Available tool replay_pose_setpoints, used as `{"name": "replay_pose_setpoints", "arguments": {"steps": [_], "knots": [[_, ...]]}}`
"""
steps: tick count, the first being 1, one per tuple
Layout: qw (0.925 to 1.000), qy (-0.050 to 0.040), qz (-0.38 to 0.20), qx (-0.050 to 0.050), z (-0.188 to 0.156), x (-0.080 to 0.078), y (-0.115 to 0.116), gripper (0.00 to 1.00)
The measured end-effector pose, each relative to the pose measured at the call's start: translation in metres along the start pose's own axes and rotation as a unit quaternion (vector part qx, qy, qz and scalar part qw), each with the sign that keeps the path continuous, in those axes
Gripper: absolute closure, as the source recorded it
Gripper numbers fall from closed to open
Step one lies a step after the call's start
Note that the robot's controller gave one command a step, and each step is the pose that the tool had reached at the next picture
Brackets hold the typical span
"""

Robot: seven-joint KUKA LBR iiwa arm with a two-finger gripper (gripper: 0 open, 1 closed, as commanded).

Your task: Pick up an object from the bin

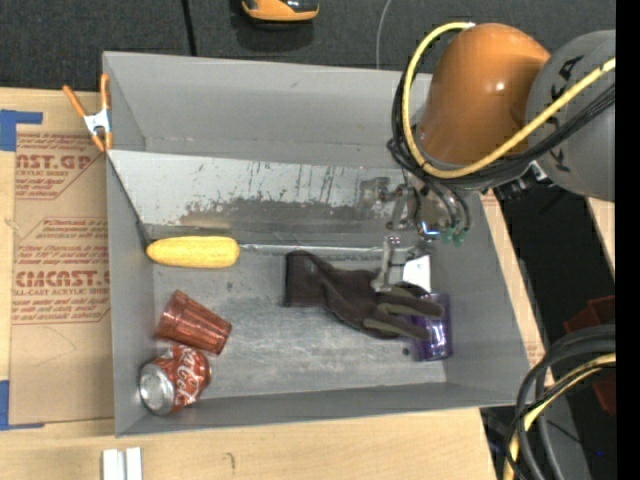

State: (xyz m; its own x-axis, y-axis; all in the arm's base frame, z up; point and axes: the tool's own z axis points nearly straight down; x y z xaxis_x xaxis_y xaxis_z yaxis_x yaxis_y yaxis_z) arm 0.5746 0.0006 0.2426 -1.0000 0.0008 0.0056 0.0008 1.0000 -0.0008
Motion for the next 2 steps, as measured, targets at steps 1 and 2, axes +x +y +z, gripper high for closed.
{"name": "replay_pose_setpoints", "arguments": {"steps": [1, 2], "knots": [[1.0, -0.0041, 0.0, 0.0, -0.005, -0.001, 0.0, 0.0], [0.9993, -0.0066, -0.038, 0.0, 0.037, 0.004, -0.007, 0.0]]}}
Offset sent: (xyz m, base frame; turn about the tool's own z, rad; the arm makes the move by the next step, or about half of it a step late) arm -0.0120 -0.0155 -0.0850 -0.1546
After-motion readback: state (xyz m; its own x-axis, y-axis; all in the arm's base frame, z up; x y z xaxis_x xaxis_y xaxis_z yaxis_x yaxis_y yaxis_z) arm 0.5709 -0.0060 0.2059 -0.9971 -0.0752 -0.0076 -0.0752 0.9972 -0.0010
